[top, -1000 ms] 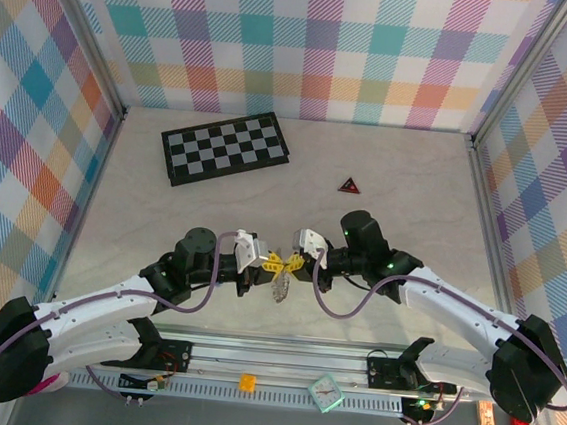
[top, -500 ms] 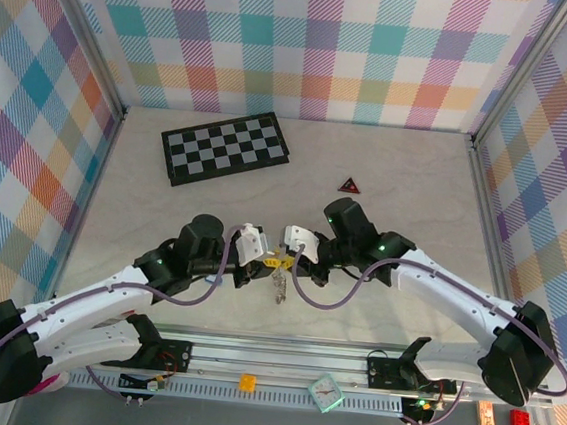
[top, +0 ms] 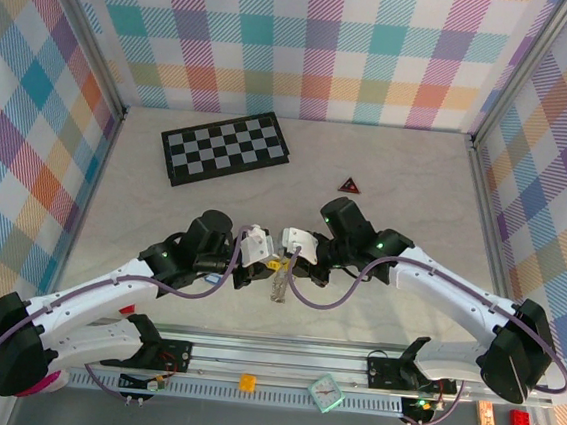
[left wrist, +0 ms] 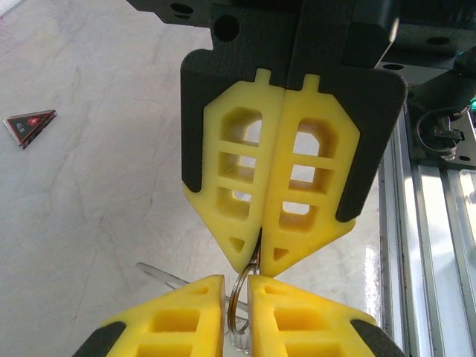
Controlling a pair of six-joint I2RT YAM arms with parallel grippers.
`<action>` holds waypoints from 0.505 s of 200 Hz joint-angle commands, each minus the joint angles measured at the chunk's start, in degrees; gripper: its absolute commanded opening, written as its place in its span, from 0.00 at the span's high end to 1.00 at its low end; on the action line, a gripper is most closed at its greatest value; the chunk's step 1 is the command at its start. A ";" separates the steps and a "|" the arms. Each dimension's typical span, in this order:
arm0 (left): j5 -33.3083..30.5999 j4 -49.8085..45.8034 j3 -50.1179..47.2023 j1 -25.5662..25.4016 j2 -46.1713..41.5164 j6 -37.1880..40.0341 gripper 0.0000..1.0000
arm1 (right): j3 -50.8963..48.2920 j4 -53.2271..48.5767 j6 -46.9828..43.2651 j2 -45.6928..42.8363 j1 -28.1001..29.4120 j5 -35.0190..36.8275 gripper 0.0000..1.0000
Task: Put the keys on the keyring
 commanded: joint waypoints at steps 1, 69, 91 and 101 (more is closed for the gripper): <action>1.66 -0.66 1.03 0.01 0.71 0.54 0.86 | 1.06 2.79 1.11 0.20 0.68 -2.15 1.00; 3.96 -0.35 0.54 0.38 1.70 -0.17 0.89 | 0.07 4.79 2.25 -0.28 0.72 -1.48 1.00; 4.65 -0.45 0.45 0.41 2.08 -0.45 0.88 | -0.40 5.76 2.52 -0.46 0.65 -1.11 1.00; 4.93 -0.44 0.36 0.49 2.03 -0.60 0.88 | -0.52 6.00 2.64 -0.46 0.71 -0.91 1.00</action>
